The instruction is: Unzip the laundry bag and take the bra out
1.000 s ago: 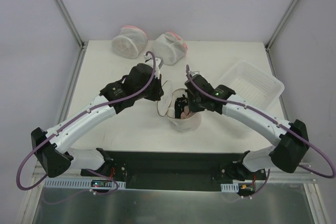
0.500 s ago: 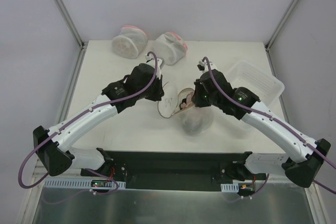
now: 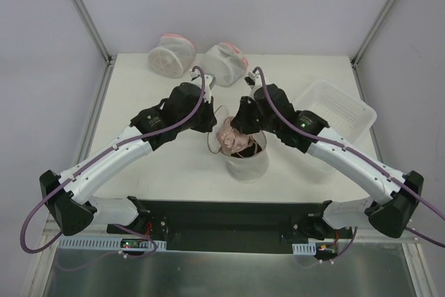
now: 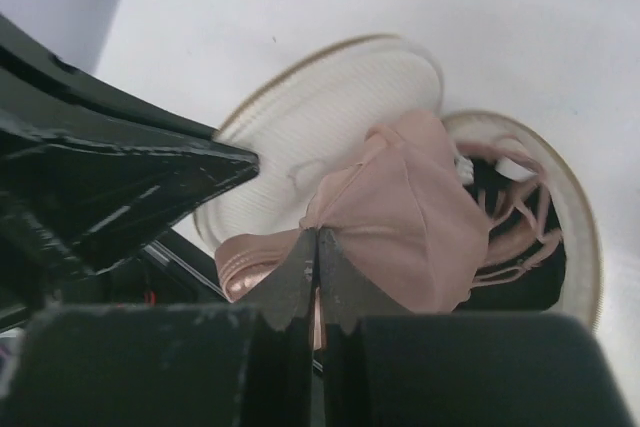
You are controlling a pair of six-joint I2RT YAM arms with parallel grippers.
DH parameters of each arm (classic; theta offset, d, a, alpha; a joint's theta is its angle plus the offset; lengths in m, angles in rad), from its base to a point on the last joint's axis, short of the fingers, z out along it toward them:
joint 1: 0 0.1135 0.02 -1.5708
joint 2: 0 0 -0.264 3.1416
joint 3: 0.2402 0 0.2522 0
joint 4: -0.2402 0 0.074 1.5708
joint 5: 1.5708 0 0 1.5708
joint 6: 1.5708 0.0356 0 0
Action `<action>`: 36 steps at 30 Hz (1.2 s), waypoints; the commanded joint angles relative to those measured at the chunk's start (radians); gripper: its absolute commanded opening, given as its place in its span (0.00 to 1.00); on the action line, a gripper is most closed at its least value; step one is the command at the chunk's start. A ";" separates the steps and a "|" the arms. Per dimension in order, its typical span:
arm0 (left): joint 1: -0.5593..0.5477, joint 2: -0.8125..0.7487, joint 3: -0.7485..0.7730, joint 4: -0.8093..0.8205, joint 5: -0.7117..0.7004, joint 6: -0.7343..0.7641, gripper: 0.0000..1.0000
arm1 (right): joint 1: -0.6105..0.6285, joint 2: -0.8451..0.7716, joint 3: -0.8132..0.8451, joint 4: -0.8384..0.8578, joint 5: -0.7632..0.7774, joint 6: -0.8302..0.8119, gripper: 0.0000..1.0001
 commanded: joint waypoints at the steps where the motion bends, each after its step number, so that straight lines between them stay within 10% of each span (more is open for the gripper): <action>1: 0.002 -0.068 0.041 0.006 -0.027 0.041 0.00 | 0.002 -0.096 -0.006 0.144 0.037 0.028 0.01; 36: 0.002 -0.030 0.048 0.001 -0.042 0.044 0.00 | -0.024 -0.361 0.313 -0.085 0.547 -0.234 0.01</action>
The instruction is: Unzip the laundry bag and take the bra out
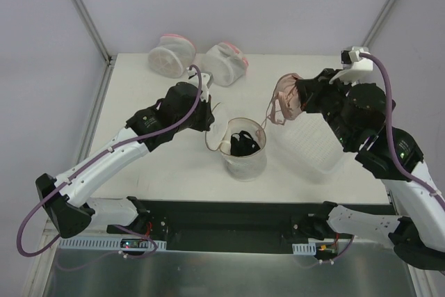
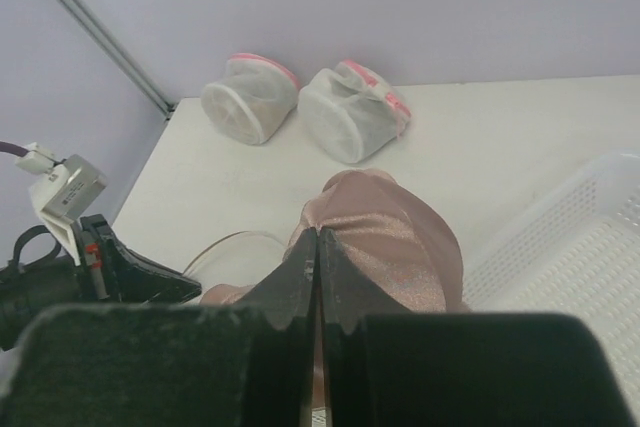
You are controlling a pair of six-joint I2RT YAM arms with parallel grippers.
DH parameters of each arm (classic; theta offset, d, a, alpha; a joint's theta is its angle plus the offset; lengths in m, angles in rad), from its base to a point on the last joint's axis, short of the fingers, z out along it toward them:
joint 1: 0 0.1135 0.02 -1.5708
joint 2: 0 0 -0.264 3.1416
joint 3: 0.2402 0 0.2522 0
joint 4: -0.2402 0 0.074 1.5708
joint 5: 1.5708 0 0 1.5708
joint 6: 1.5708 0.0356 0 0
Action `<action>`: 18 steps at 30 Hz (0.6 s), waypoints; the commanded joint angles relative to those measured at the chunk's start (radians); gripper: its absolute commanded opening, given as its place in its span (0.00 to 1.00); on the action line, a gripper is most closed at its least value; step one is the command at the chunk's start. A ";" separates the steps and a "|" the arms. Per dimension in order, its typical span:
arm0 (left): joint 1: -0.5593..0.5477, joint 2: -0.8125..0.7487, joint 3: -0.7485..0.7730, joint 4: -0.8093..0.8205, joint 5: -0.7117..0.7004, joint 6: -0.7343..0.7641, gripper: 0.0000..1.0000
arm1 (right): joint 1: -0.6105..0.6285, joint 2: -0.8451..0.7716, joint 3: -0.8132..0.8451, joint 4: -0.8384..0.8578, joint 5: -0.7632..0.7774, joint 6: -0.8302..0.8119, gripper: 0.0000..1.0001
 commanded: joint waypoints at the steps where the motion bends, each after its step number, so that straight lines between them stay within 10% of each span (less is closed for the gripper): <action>1: 0.002 0.003 0.037 0.012 -0.013 0.012 0.00 | -0.007 -0.021 0.040 0.013 0.098 -0.055 0.01; 18: 0.002 0.018 0.046 0.010 -0.017 0.018 0.00 | -0.116 0.039 0.281 0.016 0.331 -0.368 0.01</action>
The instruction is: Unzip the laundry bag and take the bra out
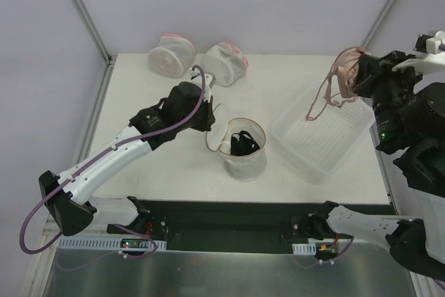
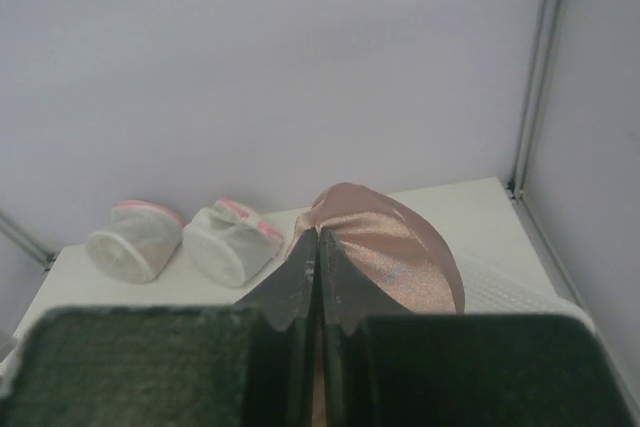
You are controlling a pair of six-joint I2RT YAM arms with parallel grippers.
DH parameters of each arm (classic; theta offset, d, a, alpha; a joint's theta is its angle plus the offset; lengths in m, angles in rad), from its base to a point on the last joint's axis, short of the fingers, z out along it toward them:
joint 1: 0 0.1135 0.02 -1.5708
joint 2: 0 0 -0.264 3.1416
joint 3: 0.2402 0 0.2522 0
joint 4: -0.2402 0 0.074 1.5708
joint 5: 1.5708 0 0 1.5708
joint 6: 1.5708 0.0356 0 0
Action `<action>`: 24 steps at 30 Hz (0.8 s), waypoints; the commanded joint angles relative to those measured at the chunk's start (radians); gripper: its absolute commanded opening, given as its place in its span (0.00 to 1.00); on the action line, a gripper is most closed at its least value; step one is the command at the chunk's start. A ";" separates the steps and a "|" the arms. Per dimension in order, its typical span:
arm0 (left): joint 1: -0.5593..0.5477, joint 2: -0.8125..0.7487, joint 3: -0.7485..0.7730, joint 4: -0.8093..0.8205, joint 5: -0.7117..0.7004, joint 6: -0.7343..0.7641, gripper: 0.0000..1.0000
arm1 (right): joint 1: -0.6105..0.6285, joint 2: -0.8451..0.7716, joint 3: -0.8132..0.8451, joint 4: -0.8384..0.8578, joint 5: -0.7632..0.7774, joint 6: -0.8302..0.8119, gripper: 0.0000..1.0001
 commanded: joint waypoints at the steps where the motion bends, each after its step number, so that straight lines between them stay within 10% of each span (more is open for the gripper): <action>1: 0.002 -0.005 0.046 0.010 -0.018 0.009 0.00 | -0.069 0.025 -0.004 0.024 0.092 -0.106 0.01; 11: 0.002 -0.024 0.048 0.010 -0.007 0.008 0.00 | -0.559 0.085 -0.401 0.011 -0.236 0.195 0.02; 12: 0.002 -0.027 0.048 0.009 -0.009 0.008 0.00 | -0.593 0.105 -0.425 0.002 -0.300 0.217 0.07; 15: 0.002 -0.035 0.041 0.009 0.000 0.008 0.00 | -0.649 0.183 -0.410 -0.074 -0.389 0.262 0.79; 16: 0.002 -0.035 0.040 0.009 0.006 0.008 0.00 | -0.646 0.195 -0.401 -0.093 -0.412 0.271 0.85; 24: 0.002 -0.036 0.015 0.009 0.019 0.011 0.00 | -0.522 0.123 -0.483 -0.042 -0.676 0.322 0.80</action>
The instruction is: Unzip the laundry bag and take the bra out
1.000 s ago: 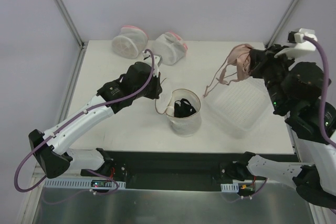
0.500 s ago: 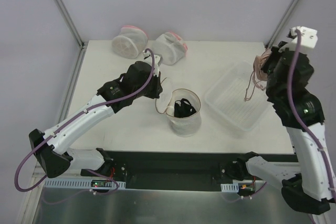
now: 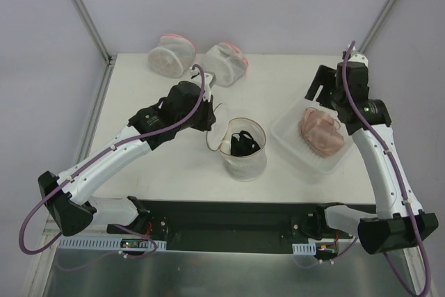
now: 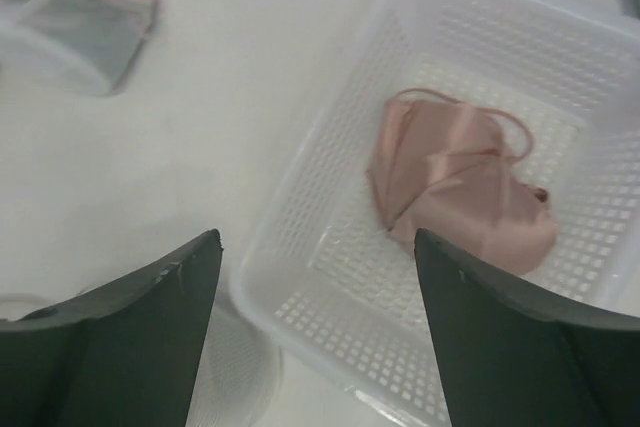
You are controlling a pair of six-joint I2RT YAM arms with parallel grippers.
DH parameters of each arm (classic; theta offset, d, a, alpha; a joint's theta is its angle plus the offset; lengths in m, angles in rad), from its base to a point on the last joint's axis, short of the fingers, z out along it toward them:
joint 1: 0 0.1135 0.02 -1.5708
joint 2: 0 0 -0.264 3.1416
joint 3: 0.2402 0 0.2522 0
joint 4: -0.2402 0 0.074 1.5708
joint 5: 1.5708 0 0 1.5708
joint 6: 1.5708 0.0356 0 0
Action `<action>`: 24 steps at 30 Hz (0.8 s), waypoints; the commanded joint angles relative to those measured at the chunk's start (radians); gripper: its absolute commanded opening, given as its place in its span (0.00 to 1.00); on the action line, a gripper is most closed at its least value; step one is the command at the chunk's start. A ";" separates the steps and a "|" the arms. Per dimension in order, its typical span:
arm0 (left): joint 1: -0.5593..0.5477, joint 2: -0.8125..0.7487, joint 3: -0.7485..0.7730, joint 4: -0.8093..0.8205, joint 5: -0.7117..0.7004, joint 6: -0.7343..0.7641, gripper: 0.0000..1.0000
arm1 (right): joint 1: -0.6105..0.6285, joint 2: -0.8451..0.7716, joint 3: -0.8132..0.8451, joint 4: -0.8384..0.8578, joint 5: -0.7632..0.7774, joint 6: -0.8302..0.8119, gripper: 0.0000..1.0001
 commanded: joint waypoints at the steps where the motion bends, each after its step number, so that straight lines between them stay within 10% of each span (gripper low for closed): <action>1: 0.002 -0.036 0.003 0.011 -0.002 0.011 0.00 | 0.162 -0.103 -0.052 0.049 -0.179 0.056 0.75; 8: 0.002 -0.030 -0.006 0.009 0.000 0.011 0.00 | 0.471 -0.050 -0.089 0.081 -0.190 0.066 0.44; 24: 0.002 -0.037 -0.024 0.011 -0.022 0.007 0.00 | 0.657 0.366 -0.137 0.080 -0.122 0.083 0.69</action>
